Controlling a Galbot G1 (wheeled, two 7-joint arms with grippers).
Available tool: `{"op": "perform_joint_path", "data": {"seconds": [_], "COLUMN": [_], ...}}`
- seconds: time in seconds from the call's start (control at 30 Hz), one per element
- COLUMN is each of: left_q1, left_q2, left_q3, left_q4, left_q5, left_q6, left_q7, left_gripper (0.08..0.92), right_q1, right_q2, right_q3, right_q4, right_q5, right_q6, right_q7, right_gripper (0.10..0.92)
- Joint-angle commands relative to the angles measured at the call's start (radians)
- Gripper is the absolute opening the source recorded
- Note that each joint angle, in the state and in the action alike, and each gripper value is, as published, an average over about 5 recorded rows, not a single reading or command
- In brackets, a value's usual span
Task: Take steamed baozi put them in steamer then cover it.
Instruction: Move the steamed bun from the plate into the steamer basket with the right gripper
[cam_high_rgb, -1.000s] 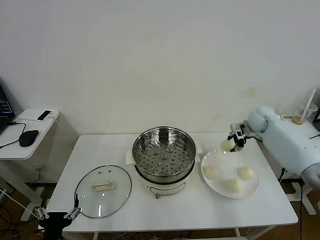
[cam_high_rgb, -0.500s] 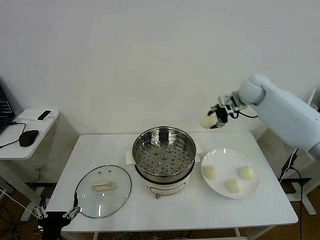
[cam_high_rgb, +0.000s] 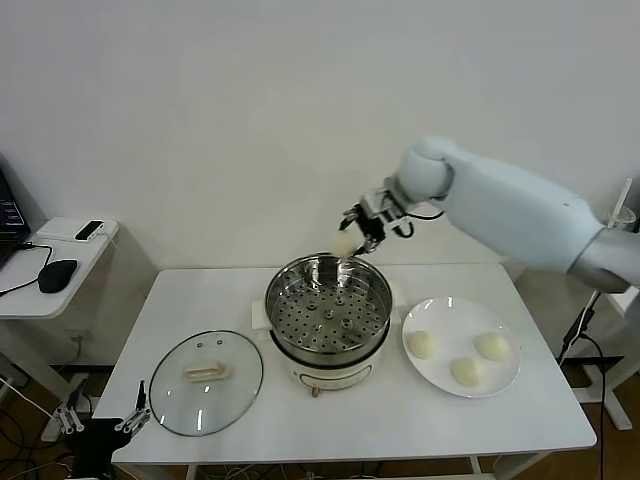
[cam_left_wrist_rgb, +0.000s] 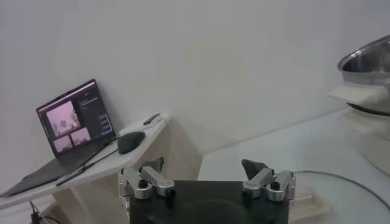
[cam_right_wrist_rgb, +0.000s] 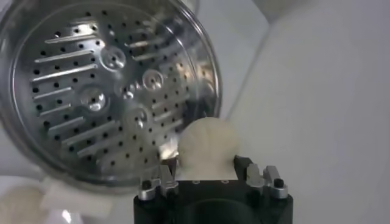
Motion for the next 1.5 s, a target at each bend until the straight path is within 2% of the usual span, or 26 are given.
{"op": "perform_joint_path", "data": {"seconds": [0.03, 0.17, 0.33, 0.87, 1.03, 1.23, 1.43, 1.5], "left_q1": [0.002, 0.009, 0.007, -0.002, -0.002, -0.003, -0.002, -0.001], "left_q2": [-0.002, -0.008, -0.013, -0.013, -0.012, -0.014, -0.013, -0.009], "left_q3": [-0.008, -0.013, -0.013, -0.01, -0.012, -0.011, -0.011, -0.009], "left_q4": [0.001, 0.0, -0.001, 0.005, 0.003, 0.002, -0.009, -0.017], "left_q5": [-0.001, 0.0, 0.0, 0.003, 0.002, 0.003, 0.003, 0.002], "left_q6": [0.0, -0.002, -0.001, -0.001, -0.001, 0.0, 0.005, 0.008], "left_q7": [0.0, -0.001, -0.002, -0.002, -0.002, -0.002, 0.002, 0.004], "left_gripper": [0.823, 0.823, 0.823, 0.823, 0.823, 0.823, 0.823, 0.823], "right_q1": [0.027, -0.017, -0.043, -0.115, -0.118, -0.083, 0.038, 0.072], "right_q2": [0.097, 0.139, 0.159, 0.18, 0.192, 0.179, 0.079, 0.024], "right_q3": [-0.126, -0.116, -0.123, -0.095, -0.085, -0.084, -0.085, -0.067], "right_q4": [-0.007, -0.071, -0.115, -0.196, -0.222, -0.193, -0.009, 0.045], "right_q5": [-0.117, -0.239, -0.308, -0.379, -0.389, -0.284, -0.051, -0.014], "right_q6": [0.125, 0.193, 0.243, 0.289, 0.301, 0.263, 0.055, -0.016], "right_q7": [0.042, 0.052, 0.064, 0.1, 0.108, 0.07, -0.075, -0.112], "right_gripper": [0.594, 0.594, 0.594, 0.594, 0.649, 0.798, 0.822, 0.823]}}
